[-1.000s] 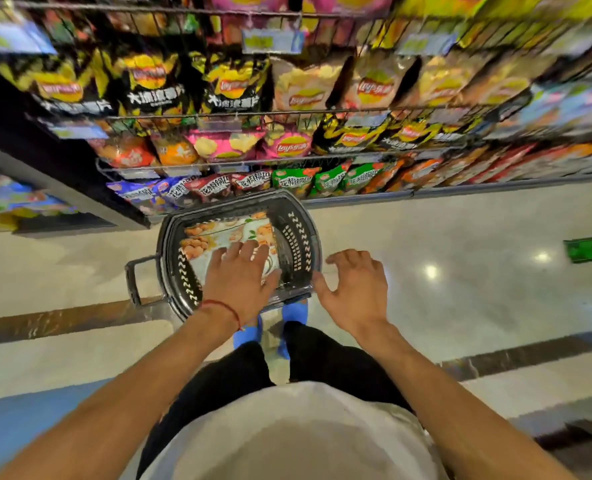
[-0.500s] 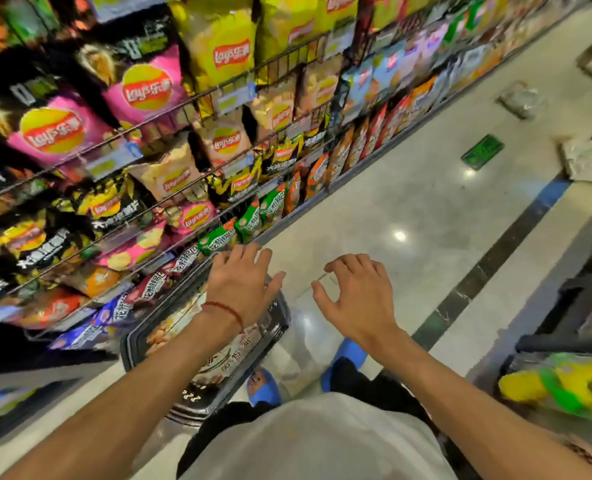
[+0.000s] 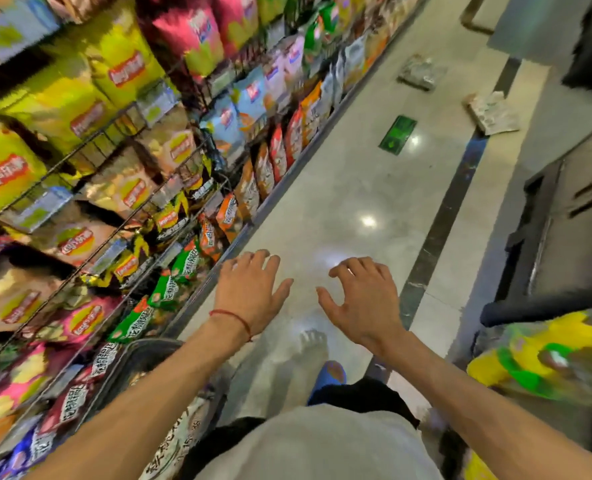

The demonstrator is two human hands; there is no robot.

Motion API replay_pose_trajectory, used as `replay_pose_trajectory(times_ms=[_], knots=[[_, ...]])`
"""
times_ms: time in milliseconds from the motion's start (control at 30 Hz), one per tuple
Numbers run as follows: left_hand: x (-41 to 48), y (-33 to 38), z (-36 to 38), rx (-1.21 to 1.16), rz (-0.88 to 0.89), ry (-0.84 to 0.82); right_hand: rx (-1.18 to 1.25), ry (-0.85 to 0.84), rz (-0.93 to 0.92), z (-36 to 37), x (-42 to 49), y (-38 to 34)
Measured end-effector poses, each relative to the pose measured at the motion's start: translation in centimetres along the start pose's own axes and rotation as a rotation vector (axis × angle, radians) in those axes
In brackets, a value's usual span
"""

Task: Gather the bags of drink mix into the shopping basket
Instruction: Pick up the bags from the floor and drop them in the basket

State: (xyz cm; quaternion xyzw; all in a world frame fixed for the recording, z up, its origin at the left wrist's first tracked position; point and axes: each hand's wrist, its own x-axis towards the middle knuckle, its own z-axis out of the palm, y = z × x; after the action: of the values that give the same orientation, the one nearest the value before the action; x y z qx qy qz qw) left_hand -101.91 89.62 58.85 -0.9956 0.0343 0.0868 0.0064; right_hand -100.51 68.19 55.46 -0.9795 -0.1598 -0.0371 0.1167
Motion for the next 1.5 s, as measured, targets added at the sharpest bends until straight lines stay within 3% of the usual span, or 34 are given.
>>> replay_pose_trajectory(times_ms=[267,800,1100,1500], knots=[[13.2,8.4,-2.3,0.016,0.123,0.005,0.004,0.024,0.177,-3.2,7.6,13.1],[48.3,13.9,-8.1,0.021,0.420,0.048,0.043,0.141,0.567,-5.2,30.4,28.2],[64.3,18.8,-11.2,0.079,0.529,0.024,0.045,0.209,0.676,-6.0,41.9,37.4],[85.2,34.1,-13.4,0.094,0.528,0.022,0.121,0.182,0.707,-7.6,55.0,59.4]])
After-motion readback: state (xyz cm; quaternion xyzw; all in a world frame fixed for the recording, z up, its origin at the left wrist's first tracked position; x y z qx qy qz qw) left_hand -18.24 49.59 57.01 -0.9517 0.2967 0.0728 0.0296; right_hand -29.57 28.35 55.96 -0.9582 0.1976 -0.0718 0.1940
